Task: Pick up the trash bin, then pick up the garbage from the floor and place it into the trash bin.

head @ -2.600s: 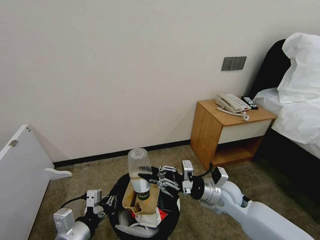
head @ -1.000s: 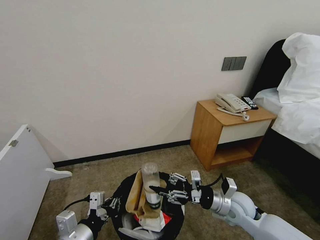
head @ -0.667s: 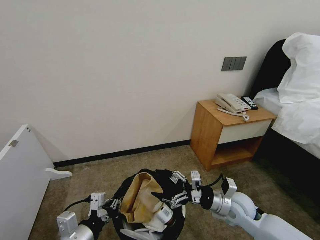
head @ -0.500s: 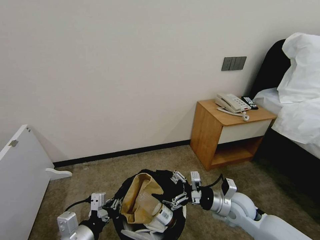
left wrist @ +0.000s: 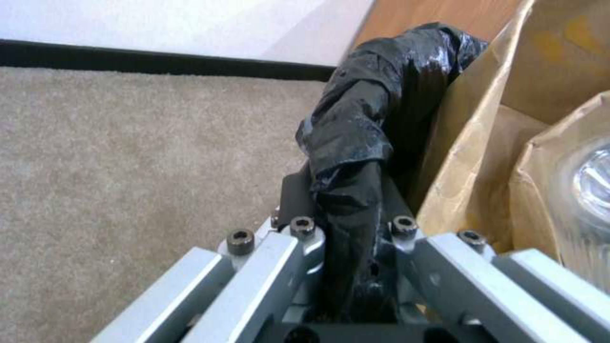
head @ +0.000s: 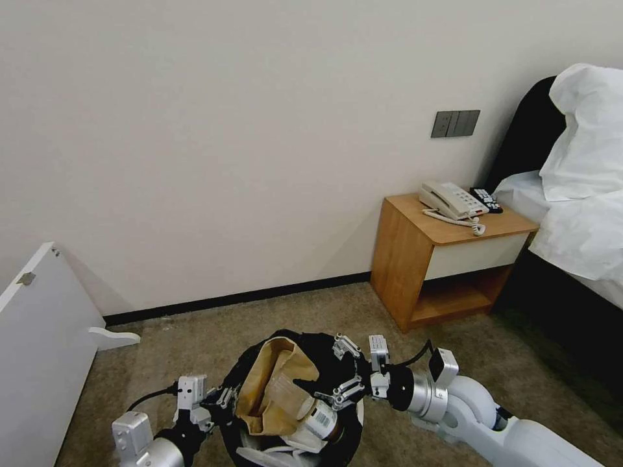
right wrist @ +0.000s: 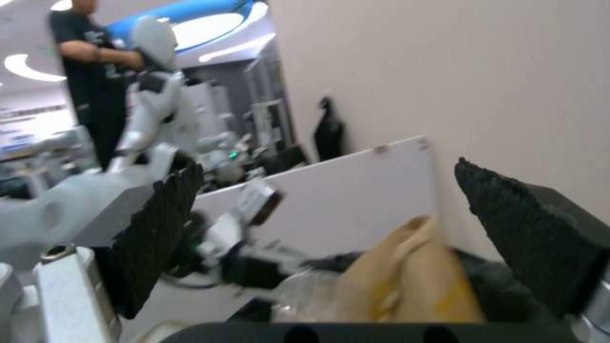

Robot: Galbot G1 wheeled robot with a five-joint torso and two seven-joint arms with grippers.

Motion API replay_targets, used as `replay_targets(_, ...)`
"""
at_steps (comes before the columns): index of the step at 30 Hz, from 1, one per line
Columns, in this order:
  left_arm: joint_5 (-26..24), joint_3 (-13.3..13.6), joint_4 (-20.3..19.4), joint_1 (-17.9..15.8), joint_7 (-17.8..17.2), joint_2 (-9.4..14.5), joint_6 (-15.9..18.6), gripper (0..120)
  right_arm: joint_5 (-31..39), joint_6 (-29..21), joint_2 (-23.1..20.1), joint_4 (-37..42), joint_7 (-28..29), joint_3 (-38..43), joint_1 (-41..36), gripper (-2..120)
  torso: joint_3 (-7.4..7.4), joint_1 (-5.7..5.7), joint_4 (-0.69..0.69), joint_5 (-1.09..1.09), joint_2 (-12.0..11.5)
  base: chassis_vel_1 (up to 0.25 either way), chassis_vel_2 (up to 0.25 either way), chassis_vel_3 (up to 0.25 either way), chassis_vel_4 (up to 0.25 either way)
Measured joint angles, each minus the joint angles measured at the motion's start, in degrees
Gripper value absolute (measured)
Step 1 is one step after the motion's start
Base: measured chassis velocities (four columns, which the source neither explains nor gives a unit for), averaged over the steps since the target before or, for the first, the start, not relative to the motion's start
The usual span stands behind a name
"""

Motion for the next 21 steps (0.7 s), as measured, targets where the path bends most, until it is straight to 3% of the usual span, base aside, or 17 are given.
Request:
replay_targets(2, 0.1, -0.1, 0.1, 0.1, 0.0, -0.1, 0.0, 4, -0.4, 1.7, 0.1, 0.2, 2.5, 1.4, -0.9, 100, 0.00, 0.00, -0.01, 0.00, 0.0, 0.000, 0.000, 0.000, 0.000)
replay_targets(4, 0.5, -0.3, 0.3, 0.3, -0.1, -0.3, 0.0, 4, -3.0, 3.7, 0.0, 0.8, 10.9, 6.5, -4.5, 100, 0.00, 0.00, 0.01, 0.01, 0.0, 0.000, 0.000, 0.000, 0.000)
replay_targets(5, 0.5, -0.3, 0.3, 0.3, -0.1, -0.3, 0.0, 4, -3.0, 3.7, 0.0, 0.8, 10.9, 6.5, -4.5, 100, 0.00, 0.00, 0.01, 0.01, 0.0, 0.000, 0.000, 0.000, 0.000)
replay_targets(8, 1.2, -0.9, 0.3, 0.8, -0.1, -0.8, -0.2, 4, -8.2, 4.4, -0.1, 2.0, 22.9, 15.4, -10.6, 100, 0.00, 0.00, -0.01, -0.01, 0.0, 0.000, 0.000, 0.000, 0.000)
replay_targets(9, 1.2, -0.9, 0.3, 0.8, -0.1, -0.8, -0.2, 4, -8.2, 4.4, -0.1, 2.0, 22.9, 15.4, -10.6, 100, 0.00, 0.00, -0.01, -0.01, 0.0, 0.000, 0.000, 0.000, 0.000)
replay_targets(10, 1.4, -1.6, 0.3, 0.9, -0.2, -1.2, -0.4, 4, -10.8, 3.5, 0.6, 2.7, 28.1, 20.4, -13.9, 100, 0.00, 0.00, -0.04, 0.03, 0.0, 0.000, 0.000, 0.000, 0.000)
replay_targets(14, 1.7, -2.9, 0.2, 1.2, -0.6, -2.2, -0.6, 4, -14.0, 2.0, 2.5, 3.7, 32.5, 29.0, -19.2, 100, 0.00, 0.00, -0.01, 0.00, 0.0, 0.000, 0.000, 0.000, 0.000)
replay_targets(21, 3.6, -6.3, 0.0, 3.0, -0.7, -4.7, -1.4, 4, -18.8, -1.5, 7.4, 7.5, 32.8, 44.1, -29.6, 100, -0.01, 0.00, 0.00, 0.00, 0.0, 0.000, 0.000, 0.000, 0.000)
